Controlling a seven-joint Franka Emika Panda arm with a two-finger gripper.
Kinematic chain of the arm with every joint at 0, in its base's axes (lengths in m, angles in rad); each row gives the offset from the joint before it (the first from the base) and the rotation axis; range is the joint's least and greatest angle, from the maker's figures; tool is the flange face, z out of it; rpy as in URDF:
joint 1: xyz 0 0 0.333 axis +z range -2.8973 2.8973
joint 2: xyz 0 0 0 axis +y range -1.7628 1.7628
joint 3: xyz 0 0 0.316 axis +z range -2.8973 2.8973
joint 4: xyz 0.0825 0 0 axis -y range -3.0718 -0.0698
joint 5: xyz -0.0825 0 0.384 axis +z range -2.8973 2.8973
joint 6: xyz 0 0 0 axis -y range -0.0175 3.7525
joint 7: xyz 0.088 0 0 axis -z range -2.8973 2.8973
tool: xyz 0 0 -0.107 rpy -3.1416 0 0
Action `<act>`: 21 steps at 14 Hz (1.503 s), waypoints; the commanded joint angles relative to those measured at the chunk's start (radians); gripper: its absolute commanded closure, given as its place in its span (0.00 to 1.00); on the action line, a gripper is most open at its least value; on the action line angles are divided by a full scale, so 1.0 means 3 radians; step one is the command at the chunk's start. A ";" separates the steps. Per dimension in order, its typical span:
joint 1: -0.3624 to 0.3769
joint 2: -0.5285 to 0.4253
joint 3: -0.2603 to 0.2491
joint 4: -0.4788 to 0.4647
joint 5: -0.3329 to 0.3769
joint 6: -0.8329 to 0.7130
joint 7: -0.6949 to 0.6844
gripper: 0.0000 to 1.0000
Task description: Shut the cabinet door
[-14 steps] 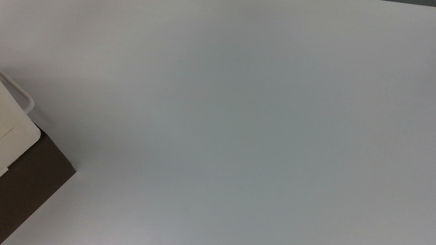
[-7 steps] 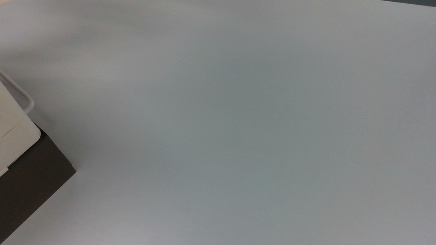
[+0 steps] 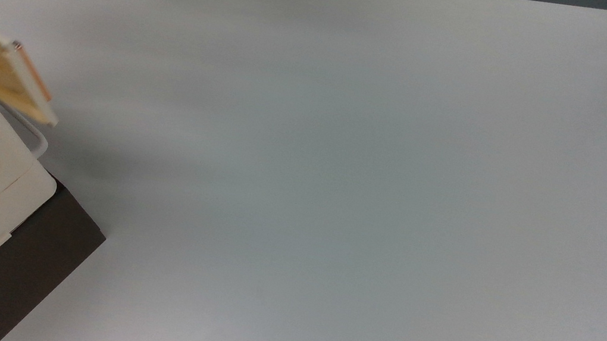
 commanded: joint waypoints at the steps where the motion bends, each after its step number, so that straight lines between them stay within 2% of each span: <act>1: 0.0009 -0.0004 0.0009 -0.0038 0.0028 0.0069 0.0047 0.99; 3: 0.0009 0.0067 0.0044 -0.0023 0.0034 0.0166 0.0047 0.99; 5: 0.0004 0.0113 0.0146 -0.0038 0.0029 0.0543 0.0052 0.99; 8: 0.0004 0.0226 0.0162 -0.0038 0.0049 0.0892 0.0057 0.99; 17: -0.0001 0.0277 0.0162 -0.0044 0.0110 0.1352 0.0139 0.99; 21: -0.0001 0.0308 0.0162 -0.0064 0.0085 0.1368 0.0124 0.99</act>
